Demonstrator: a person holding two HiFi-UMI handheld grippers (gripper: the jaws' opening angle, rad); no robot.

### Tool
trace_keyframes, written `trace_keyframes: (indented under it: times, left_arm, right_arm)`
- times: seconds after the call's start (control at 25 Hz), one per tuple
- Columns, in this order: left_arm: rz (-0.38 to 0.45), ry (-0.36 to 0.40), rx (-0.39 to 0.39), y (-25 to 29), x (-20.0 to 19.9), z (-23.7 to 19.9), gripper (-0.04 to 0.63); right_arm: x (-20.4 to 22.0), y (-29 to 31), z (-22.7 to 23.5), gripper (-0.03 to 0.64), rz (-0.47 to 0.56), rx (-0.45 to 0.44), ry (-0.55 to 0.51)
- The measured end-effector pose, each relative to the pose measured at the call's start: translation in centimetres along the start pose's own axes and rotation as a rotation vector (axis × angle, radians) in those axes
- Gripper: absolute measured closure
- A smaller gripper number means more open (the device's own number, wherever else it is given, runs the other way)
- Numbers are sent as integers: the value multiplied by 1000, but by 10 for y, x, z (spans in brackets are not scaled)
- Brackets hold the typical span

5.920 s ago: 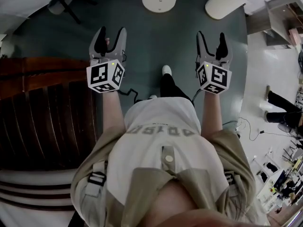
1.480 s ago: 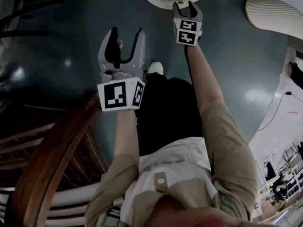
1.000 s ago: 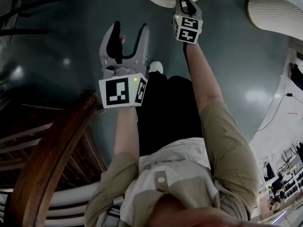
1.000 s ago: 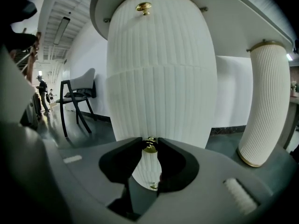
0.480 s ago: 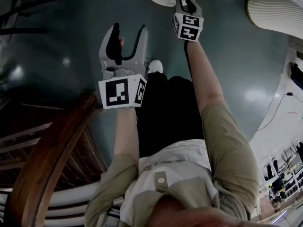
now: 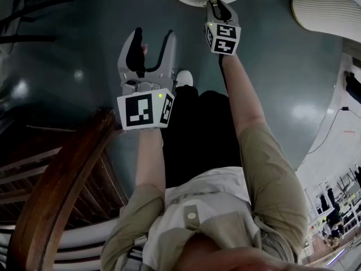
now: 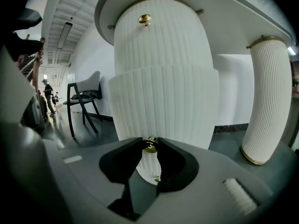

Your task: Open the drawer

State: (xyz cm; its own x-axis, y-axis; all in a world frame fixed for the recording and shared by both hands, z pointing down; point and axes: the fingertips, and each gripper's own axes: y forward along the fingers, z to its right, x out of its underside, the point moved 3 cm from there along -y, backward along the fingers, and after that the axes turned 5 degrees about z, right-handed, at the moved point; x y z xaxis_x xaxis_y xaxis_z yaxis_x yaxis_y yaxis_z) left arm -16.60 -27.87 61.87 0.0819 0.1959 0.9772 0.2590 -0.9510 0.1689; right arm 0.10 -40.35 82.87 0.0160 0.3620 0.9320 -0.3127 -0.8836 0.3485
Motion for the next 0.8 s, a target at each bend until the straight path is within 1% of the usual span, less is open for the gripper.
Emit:
trace_keyframes:
  times: [0.2,0.56,0.8]
  left_arm:
    - [-8,5,5,0,2,9,308]
    - [-7,11,12,0,3,10,308]
    - [-35,23,21,2,8,16,308]
  right_arm:
    - [3,-8,2,512,-1,-15,-5]
    - [3,-10,-4,512,-4,-25,-25]
    - [11,-17,-6,512,-23,-31,-26]
